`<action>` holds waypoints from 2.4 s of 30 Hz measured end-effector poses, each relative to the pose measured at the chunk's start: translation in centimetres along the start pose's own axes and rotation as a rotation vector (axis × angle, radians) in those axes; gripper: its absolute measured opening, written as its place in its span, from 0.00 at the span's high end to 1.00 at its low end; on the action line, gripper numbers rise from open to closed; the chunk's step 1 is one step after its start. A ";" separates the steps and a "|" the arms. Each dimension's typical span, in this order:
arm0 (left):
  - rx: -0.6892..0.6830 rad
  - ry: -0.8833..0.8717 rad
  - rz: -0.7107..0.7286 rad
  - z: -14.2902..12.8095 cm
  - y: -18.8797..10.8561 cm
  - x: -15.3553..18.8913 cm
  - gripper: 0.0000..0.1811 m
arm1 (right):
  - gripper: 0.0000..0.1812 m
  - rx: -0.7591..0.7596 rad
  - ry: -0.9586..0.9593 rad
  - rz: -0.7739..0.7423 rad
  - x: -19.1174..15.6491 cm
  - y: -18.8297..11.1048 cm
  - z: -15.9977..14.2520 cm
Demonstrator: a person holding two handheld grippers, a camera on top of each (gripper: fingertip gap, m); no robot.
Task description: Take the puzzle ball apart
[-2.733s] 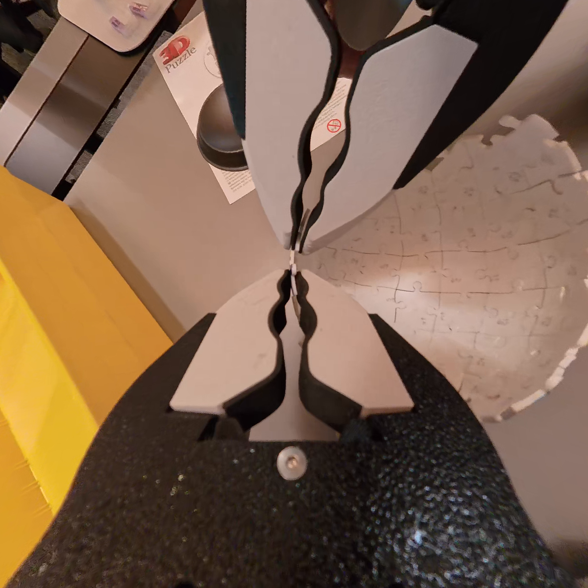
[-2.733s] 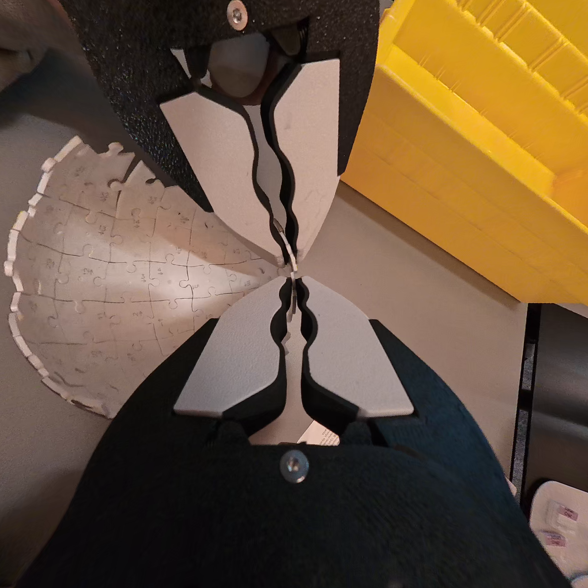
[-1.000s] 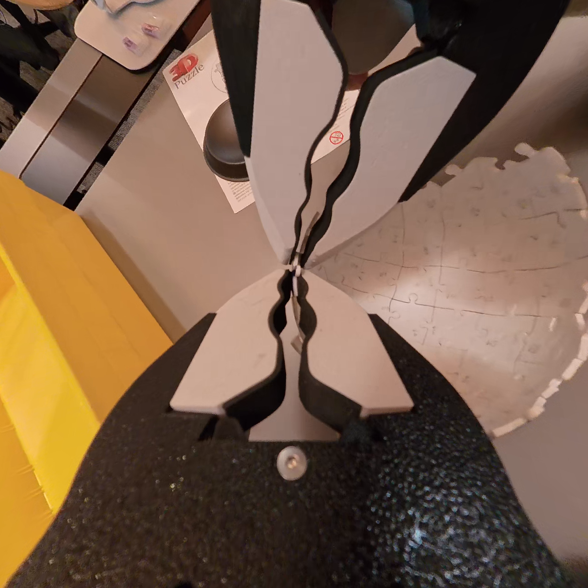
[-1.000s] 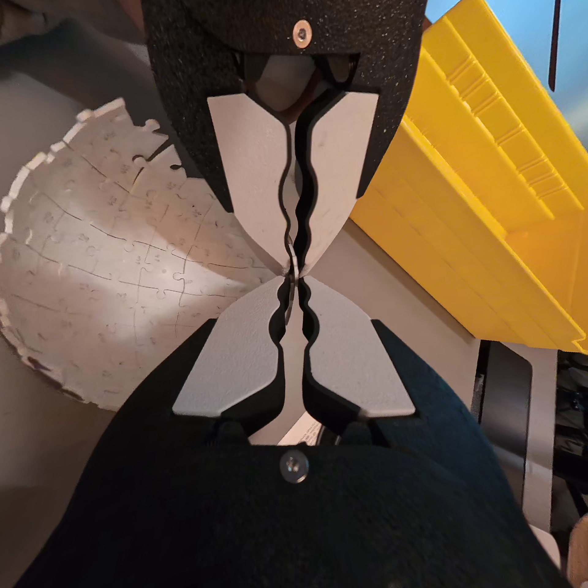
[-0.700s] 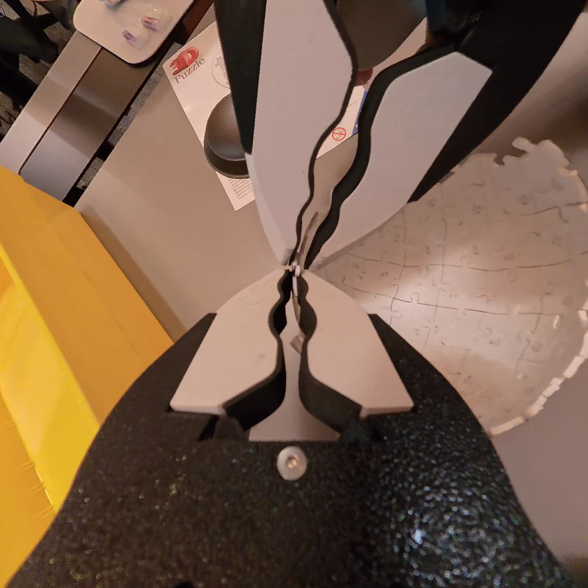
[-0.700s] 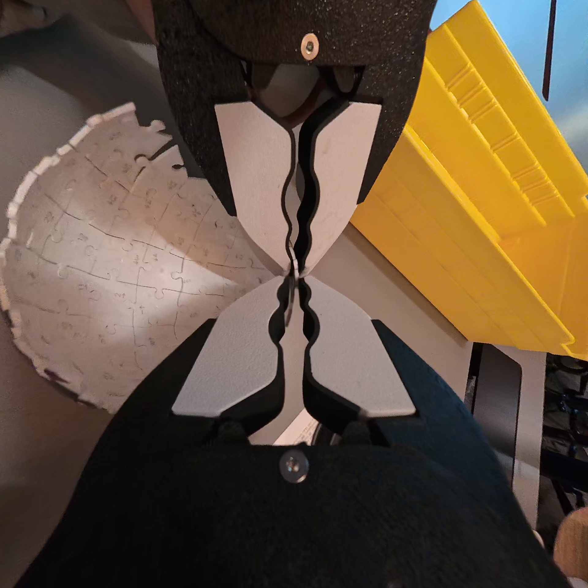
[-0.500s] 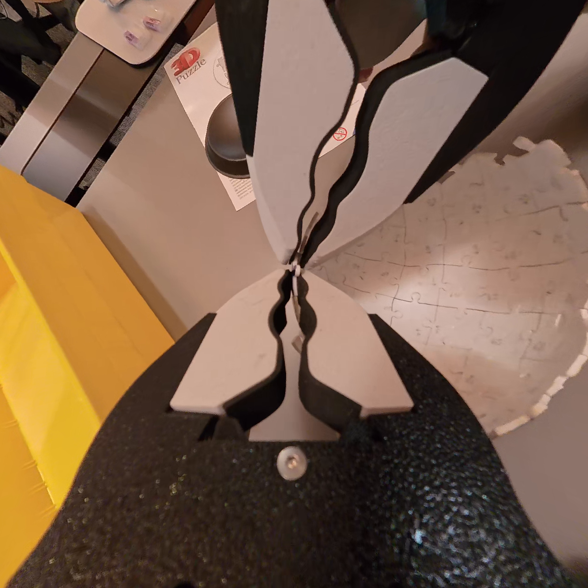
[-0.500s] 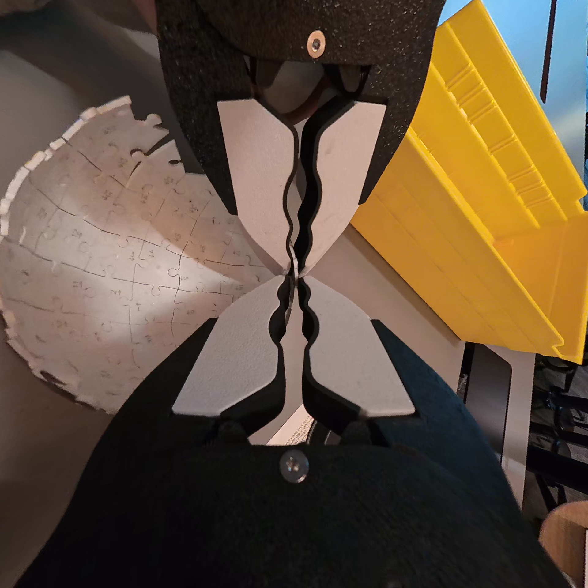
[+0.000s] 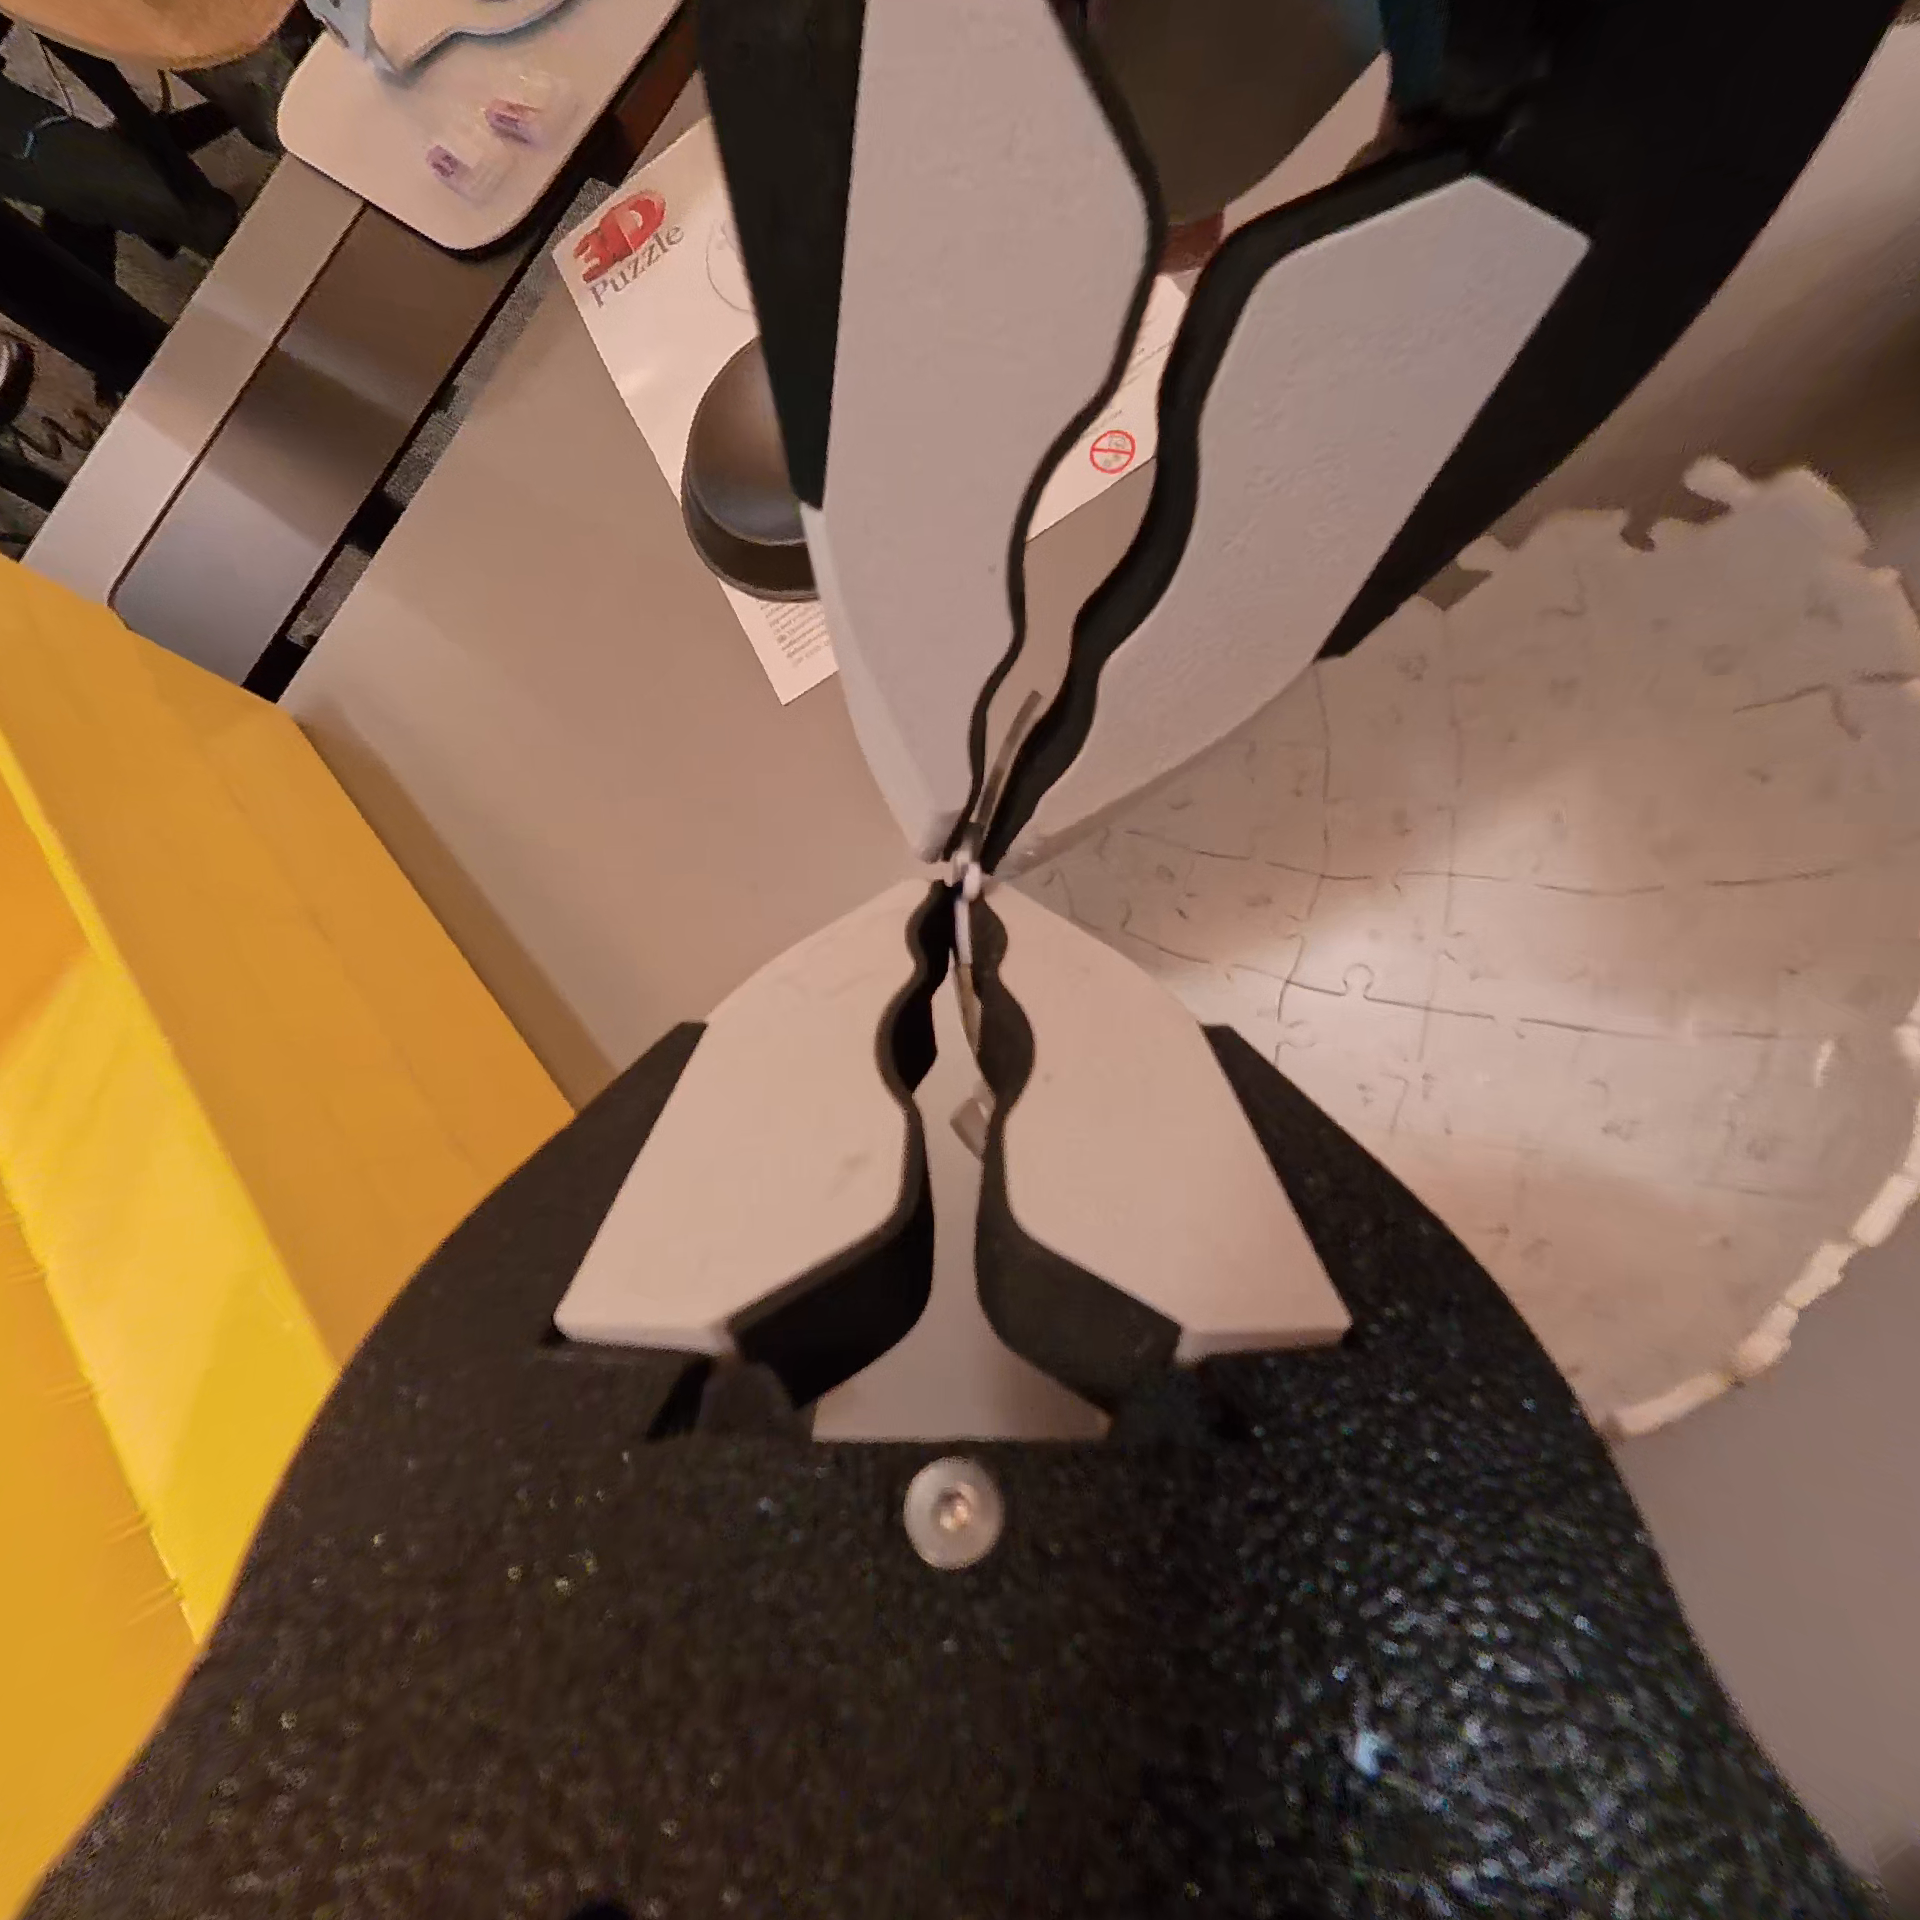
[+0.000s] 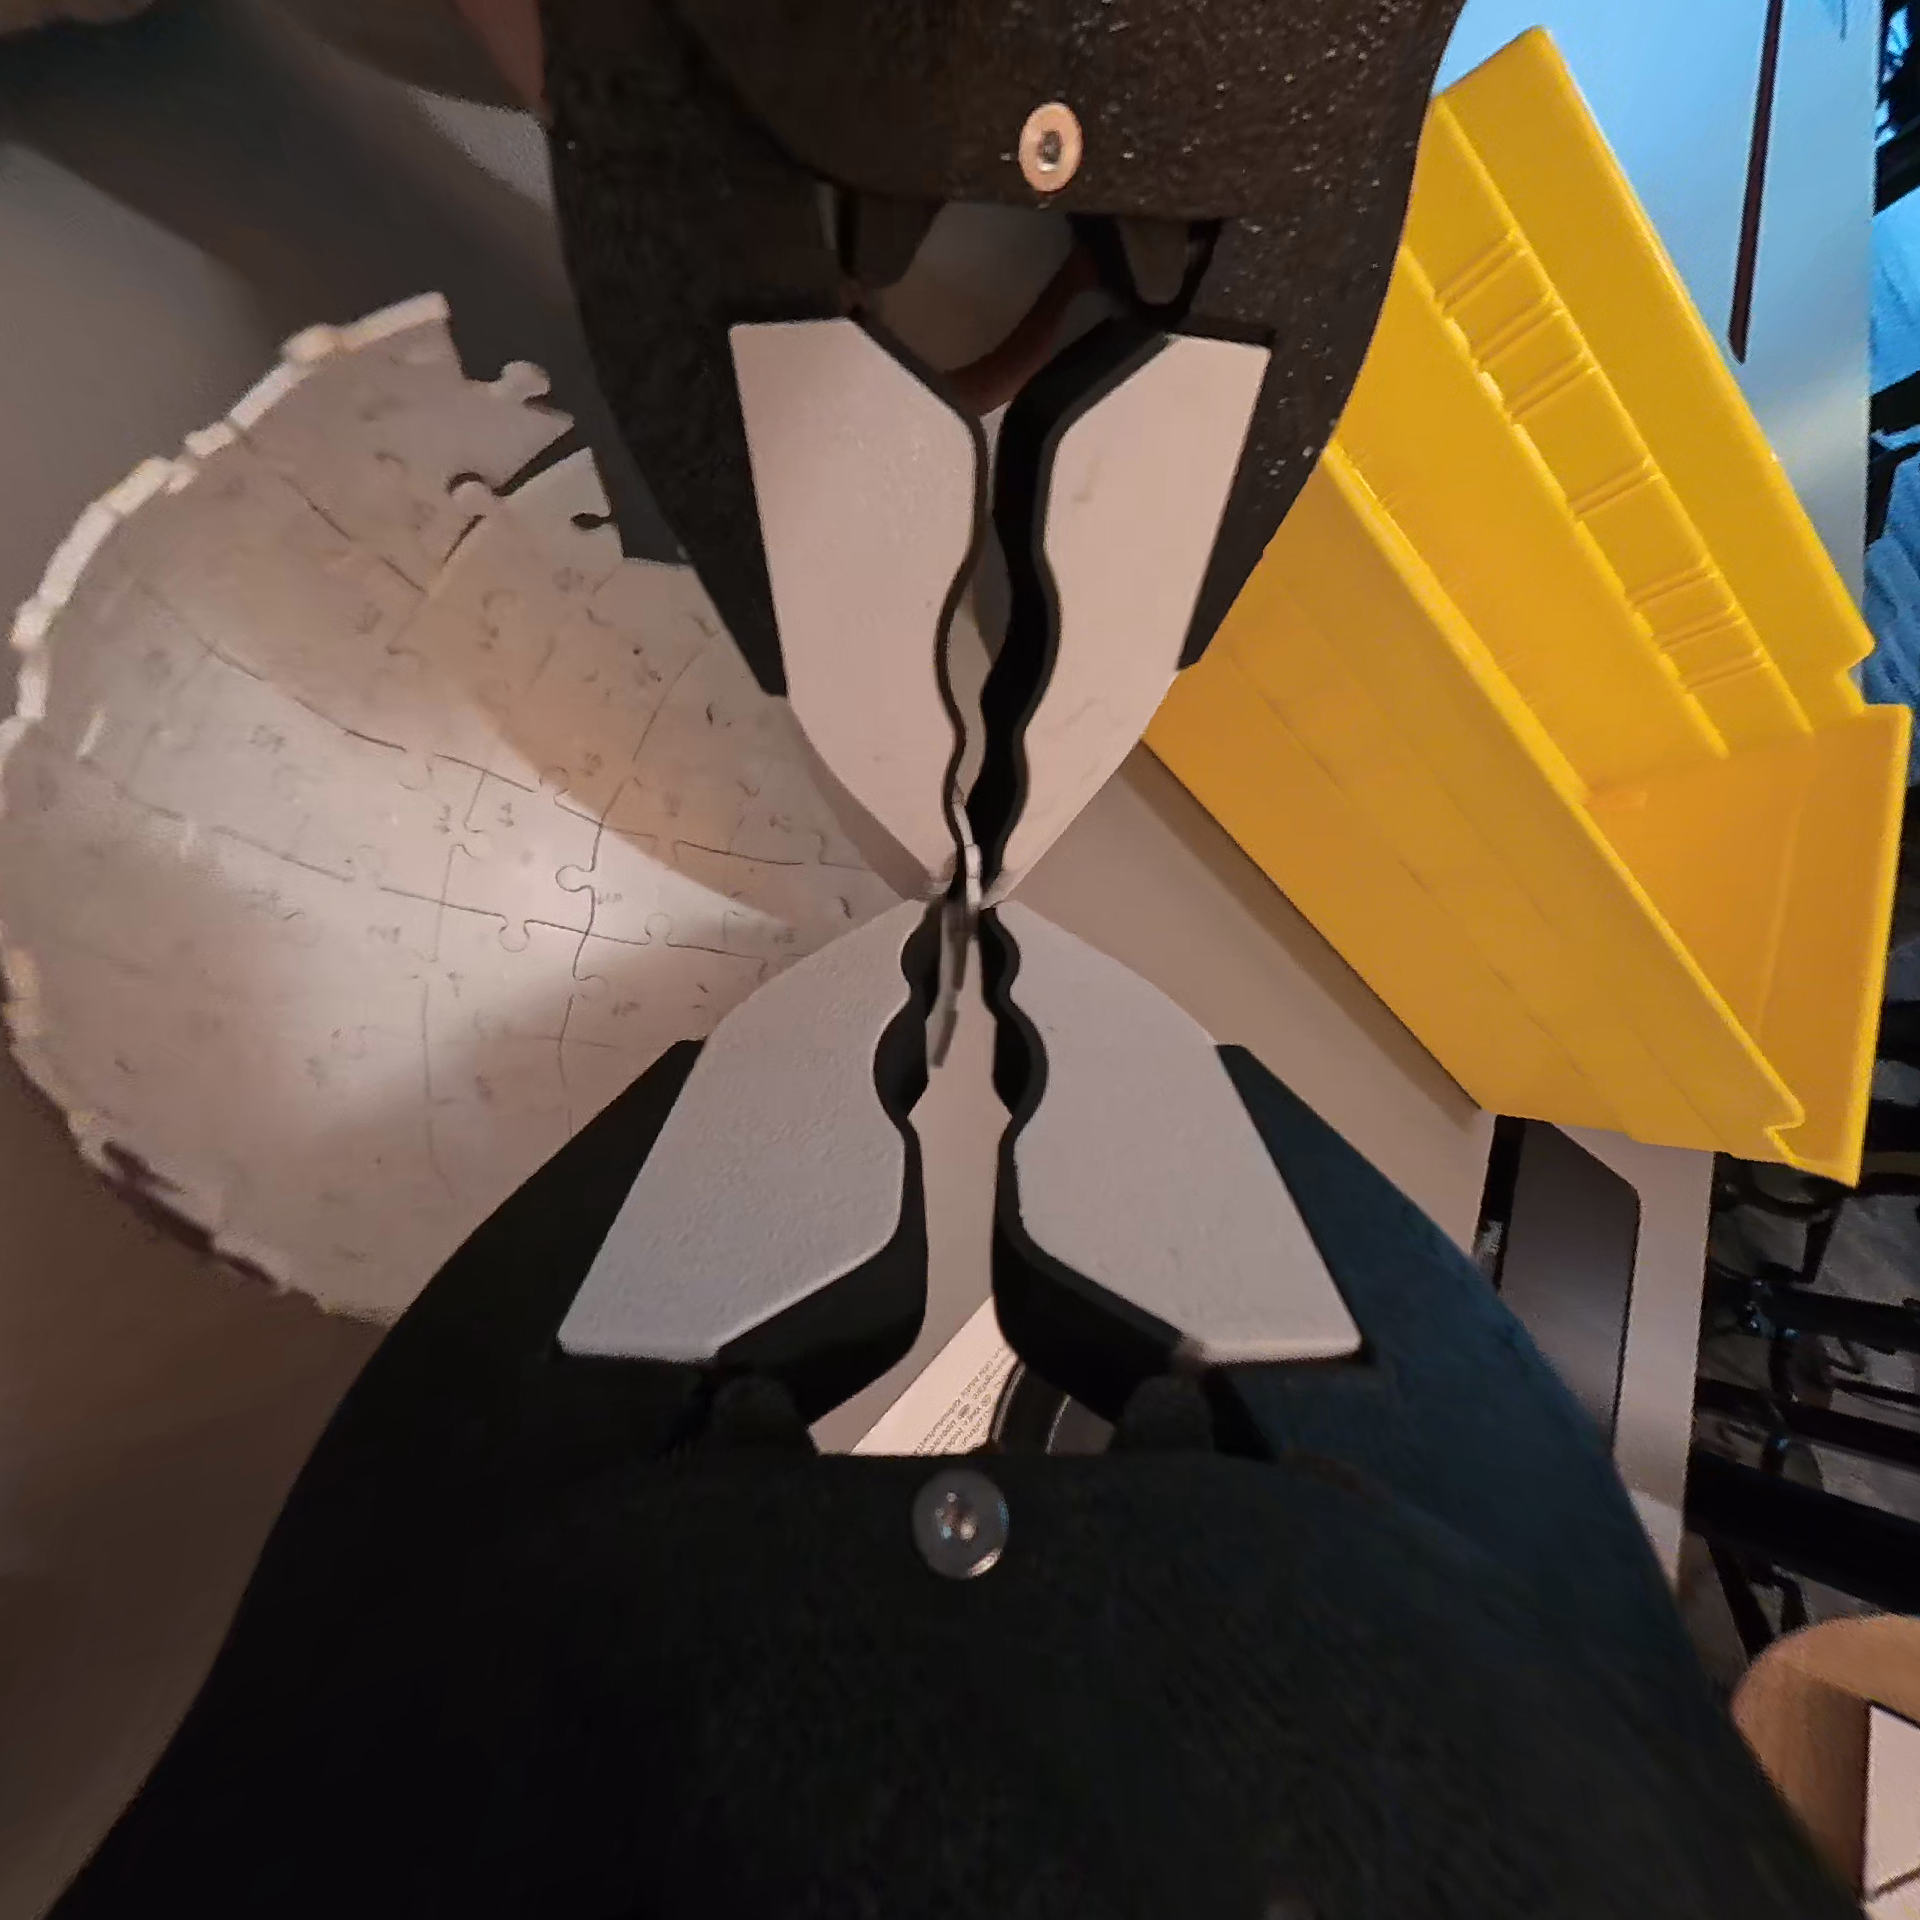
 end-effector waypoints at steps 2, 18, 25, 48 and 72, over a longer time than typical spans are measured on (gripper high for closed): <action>-0.001 -0.007 -0.002 0.0 0.0 0.0 0.99 | 0.93 -0.005 -0.012 -0.003 0.0 -0.1 -0.1; -0.016 -0.001 0.010 -0.3 0.2 -0.2 0.99 | 0.97 -0.047 0.040 -0.012 0.2 0.2 -0.8; -0.008 0.001 0.013 -0.3 0.2 -0.3 0.99 | 0.98 -0.022 0.100 0.016 0.2 0.2 -0.8; -0.011 0.016 0.029 -0.4 0.3 -0.4 0.99 | 0.95 0.036 0.160 0.004 0.7 0.6 -0.8; -0.003 0.020 0.044 -0.4 0.3 -0.6 0.99 | 0.97 0.036 0.172 -0.005 0.9 0.7 -0.8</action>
Point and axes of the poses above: each gripper's, where its closed fingertips meet, y out along the fingers, z out of its top, x = y × z across the jaws, the point moved 3 cm from there along -y, back along the fingers, and after that the axes turned 7 degrees about z, right-handed, at the moved point
